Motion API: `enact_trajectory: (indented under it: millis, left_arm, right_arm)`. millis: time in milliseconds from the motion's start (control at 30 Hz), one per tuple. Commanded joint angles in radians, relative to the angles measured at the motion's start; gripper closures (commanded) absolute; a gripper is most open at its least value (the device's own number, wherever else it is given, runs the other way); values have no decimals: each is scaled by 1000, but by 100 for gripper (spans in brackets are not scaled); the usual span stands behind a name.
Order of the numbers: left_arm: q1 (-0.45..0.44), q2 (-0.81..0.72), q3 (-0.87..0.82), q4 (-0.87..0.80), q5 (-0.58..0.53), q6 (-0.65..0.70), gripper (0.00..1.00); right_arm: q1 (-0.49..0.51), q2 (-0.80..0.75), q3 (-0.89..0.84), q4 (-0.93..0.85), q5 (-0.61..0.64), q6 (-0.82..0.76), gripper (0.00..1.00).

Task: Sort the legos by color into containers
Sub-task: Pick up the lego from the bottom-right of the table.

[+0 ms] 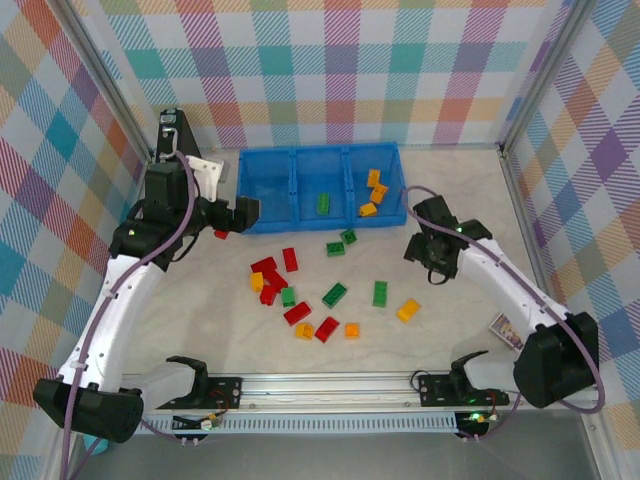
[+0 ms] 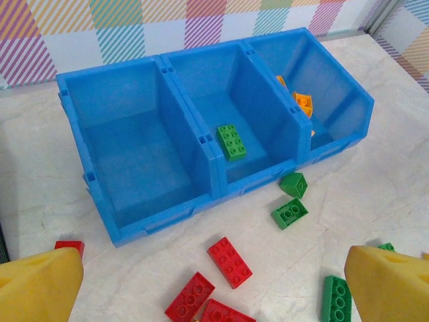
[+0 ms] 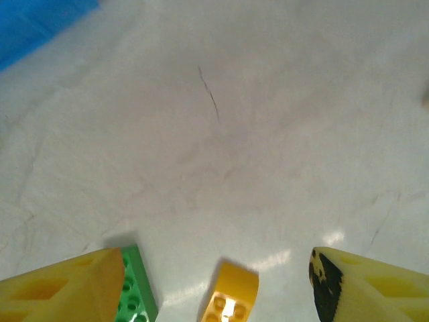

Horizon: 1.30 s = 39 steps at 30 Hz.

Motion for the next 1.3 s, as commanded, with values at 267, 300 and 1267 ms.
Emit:
enact_trajectory:
  millis: [267,300,1267]
  left_arm:
    - [7,-14,-23,42,19,-6,0]
    - [7,-12,-24,45,19,-7,0]
    - [7,25,-29,56,43,-21,0]
  right_arm:
    - [-2,-148,-375,143,-293,434,31]
    - [-1,-147,-392,158,-298,442,32]
    - [35,135,-457,427,-368,377,48]
